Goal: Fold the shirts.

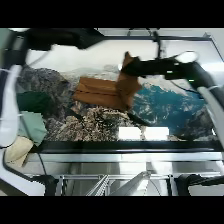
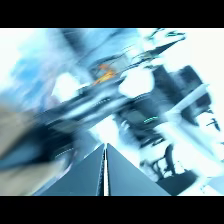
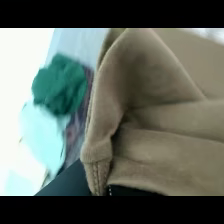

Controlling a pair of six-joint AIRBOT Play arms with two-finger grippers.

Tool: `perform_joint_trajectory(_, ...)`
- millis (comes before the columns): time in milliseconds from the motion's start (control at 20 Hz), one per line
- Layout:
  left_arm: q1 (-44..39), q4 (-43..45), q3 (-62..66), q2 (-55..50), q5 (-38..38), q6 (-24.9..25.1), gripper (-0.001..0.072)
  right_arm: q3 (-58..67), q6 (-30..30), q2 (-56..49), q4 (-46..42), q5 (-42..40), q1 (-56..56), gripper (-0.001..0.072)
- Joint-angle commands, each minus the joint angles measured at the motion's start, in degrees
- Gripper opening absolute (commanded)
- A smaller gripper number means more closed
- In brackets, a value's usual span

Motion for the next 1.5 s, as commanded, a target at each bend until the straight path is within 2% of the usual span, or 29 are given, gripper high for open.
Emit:
perform_joint_trajectory(0, 9.14, -10.67, -6.67, 8.92, -6.10, 5.07, 0.0006, 11.15, 6.21, -9.64, -6.54, -17.75, 12.26, 0.0028)
perform_joint_trajectory(100, 10.27, -10.73, -13.25, 11.45, -6.71, 5.49, 0.0007, 23.23, 12.68, -20.48, -13.03, -17.46, 16.57, 0.0029)
perform_joint_trajectory(150, 10.19, -10.73, -16.65, 12.31, -6.97, 5.64, 0.0007, 29.35, 13.16, -26.25, -11.69, -15.87, 18.14, 0.0213)
perform_joint_trajectory(200, 9.73, -10.82, -19.58, 12.83, -7.32, 5.92, 0.0006, 33.94, 12.39, -30.29, -7.91, -14.23, 19.30, 0.0542)
perform_joint_trajectory(250, 9.22, -10.80, -22.16, 13.09, -7.61, 6.34, 0.0006, 35.91, 9.29, -32.39, -1.44, -14.29, 20.22, 0.0626)
perform_joint_trajectory(300, 8.63, -11.04, -24.24, 13.07, -7.93, 6.54, 0.0006, 35.12, 4.31, -32.35, 6.36, -15.08, 20.68, 0.0622)
perform_joint_trajectory(350, 8.31, -11.28, -26.18, 13.07, -7.93, 6.71, 0.0006, 34.60, -0.81, -31.74, 12.81, -12.66, 20.57, 0.0459)
perform_joint_trajectory(400, 7.74, -11.26, -27.56, 13.07, -7.91, 7.52, 0.0006, 33.97, -5.70, -30.60, 17.51, -7.39, 19.69, 0.0081)
perform_joint_trajectory(450, 7.30, -11.23, -28.50, 13.07, -8.15, 7.93, 0.0006, 33.35, -7.63, -29.29, 19.98, -2.14, 18.56, 0.0030)
perform_joint_trajectory(550, 7.28, -11.28, -29.27, 13.07, -9.57, 8.28, 0.0006, 31.93, -5.92, -26.27, 19.98, 7.43, 15.15, 0.0028)
perform_joint_trajectory(650, 7.32, -11.26, -29.24, 13.31, -10.51, 8.74, 0.0005, 29.09, -0.96, -22.80, 15.96, 13.25, 10.93, 0.0028)
perform_joint_trajectory(750, 7.87, -11.26, -29.24, 13.90, -11.47, 8.87, 0.0005, 26.47, 6.40, -19.61, 5.07, 17.51, 6.82, 0.0027)
perform_joint_trajectory(950, 7.87, -11.30, -29.22, 15.08, -12.44, 8.87, 0.0006, 24.50, 23.39, -16.90, -24.20, 24.57, 0.96, 0.0028)
perform_joint_trajectory(1000, 7.76, -11.21, -29.22, 15.15, -12.35, 8.87, 0.0005, 24.17, 27.91, -17.03, -30.34, 25.64, 0.09, 0.0071)
perform_joint_trajectory(1100, 7.69, -11.17, -29.22, 15.06, -11.87, 8.90, 0.0005, 23.98, 33.29, -18.14, -38.36, 26.23, -0.74, 0.0598)
perform_joint_trajectory(1150, 7.69, -11.17, -29.22, 15.04, -11.47, 8.90, 0.0005, 23.98, 35.10, -19.12, -40.06, 26.32, -0.94, 0.0687)
perform_joint_trajectory(1450, 7.69, -11.13, -29.22, 15.04, -11.37, 9.20, 0.0005, 23.98, 36.94, -26.34, -36.35, 26.05, 0.28, 0.0687)
